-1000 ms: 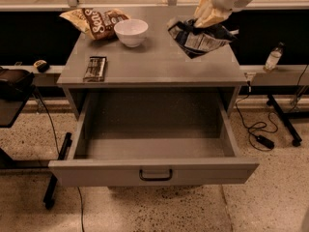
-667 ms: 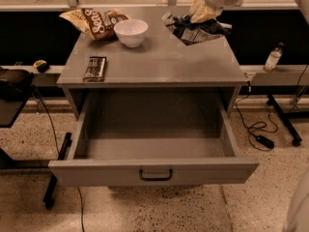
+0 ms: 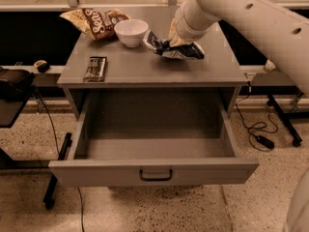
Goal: Pick blue chip bag from top drawer and place on counter
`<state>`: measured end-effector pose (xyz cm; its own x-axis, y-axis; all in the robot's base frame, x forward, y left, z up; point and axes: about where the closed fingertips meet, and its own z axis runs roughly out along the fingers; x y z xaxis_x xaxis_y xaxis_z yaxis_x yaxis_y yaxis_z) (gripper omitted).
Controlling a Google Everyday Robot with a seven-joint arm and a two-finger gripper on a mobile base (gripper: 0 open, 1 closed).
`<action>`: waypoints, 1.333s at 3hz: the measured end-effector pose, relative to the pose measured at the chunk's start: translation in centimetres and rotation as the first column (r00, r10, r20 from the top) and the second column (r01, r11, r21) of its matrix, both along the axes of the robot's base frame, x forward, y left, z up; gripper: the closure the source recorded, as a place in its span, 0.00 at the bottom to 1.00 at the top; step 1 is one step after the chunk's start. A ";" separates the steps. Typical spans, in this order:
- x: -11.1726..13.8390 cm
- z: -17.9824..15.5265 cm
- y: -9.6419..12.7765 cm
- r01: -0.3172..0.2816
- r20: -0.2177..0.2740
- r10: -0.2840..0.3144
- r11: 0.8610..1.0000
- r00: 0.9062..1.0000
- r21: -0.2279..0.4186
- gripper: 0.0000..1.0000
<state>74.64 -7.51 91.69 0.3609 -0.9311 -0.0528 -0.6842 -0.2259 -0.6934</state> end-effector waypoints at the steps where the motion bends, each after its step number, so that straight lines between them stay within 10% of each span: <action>1: 0.1 -0.1 0.1 -0.001 0.003 0.001 1.000 1.000 0.001 0.50; 3: 0.0 0.3 -0.1 0.001 0.005 -0.001 1.000 1.000 0.008 0.00; 4: -0.9 3.5 -1.1 0.014 0.026 -0.016 0.998 1.000 0.067 0.00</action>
Offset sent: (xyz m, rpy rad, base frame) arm 0.0007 0.0005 -0.0005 0.0010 -0.0029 0.0012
